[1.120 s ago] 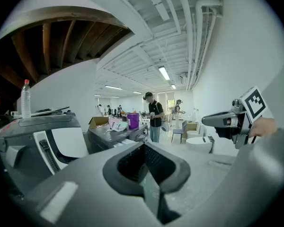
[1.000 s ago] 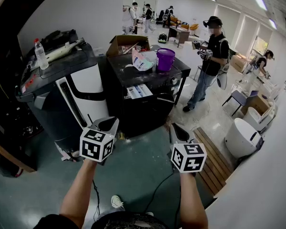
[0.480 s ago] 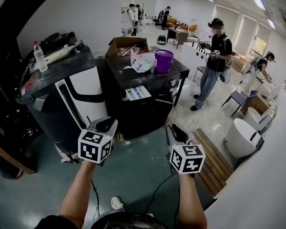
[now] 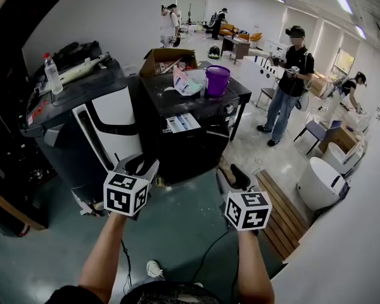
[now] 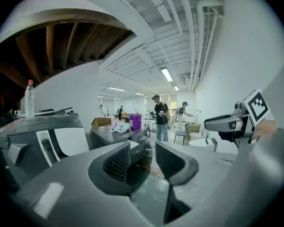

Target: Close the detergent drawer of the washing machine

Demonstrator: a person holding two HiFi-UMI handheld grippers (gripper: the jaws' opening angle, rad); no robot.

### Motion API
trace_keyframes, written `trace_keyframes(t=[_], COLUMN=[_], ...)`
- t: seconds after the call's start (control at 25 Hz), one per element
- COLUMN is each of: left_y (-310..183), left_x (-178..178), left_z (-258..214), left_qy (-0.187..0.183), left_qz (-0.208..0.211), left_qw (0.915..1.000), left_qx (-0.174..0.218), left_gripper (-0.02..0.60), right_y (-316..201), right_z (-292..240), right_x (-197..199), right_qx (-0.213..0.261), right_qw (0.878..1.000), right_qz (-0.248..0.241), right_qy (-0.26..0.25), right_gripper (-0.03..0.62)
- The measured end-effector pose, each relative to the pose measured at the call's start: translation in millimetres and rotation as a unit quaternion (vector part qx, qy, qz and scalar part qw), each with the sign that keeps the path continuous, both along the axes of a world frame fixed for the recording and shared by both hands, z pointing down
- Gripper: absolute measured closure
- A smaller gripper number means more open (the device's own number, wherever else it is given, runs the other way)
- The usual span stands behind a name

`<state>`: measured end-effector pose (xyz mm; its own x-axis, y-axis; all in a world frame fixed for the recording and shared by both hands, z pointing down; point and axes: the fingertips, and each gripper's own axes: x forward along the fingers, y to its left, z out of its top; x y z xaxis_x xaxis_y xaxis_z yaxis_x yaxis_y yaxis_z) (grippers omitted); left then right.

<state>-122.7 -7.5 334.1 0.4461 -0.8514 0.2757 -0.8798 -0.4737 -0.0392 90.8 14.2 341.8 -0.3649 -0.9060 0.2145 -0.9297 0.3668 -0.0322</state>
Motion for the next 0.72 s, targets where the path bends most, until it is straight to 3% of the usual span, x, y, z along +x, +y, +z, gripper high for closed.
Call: trace_keyframes(t=[0.72], left_y=[-0.3], left_x=[-8.7], left_z=[6.5], left_qy=[0.011], left_qz=[-0.009], left_qw=[0.9999], left_qx=[-0.008], left_gripper=[0.275], right_y=[0.7], right_z=[8.3], right_x=[-8.8], right_qx=[-0.012], right_qw=[1.0], right_qz=[-0.009], right_qy=[-0.002], right_gripper=[0.269])
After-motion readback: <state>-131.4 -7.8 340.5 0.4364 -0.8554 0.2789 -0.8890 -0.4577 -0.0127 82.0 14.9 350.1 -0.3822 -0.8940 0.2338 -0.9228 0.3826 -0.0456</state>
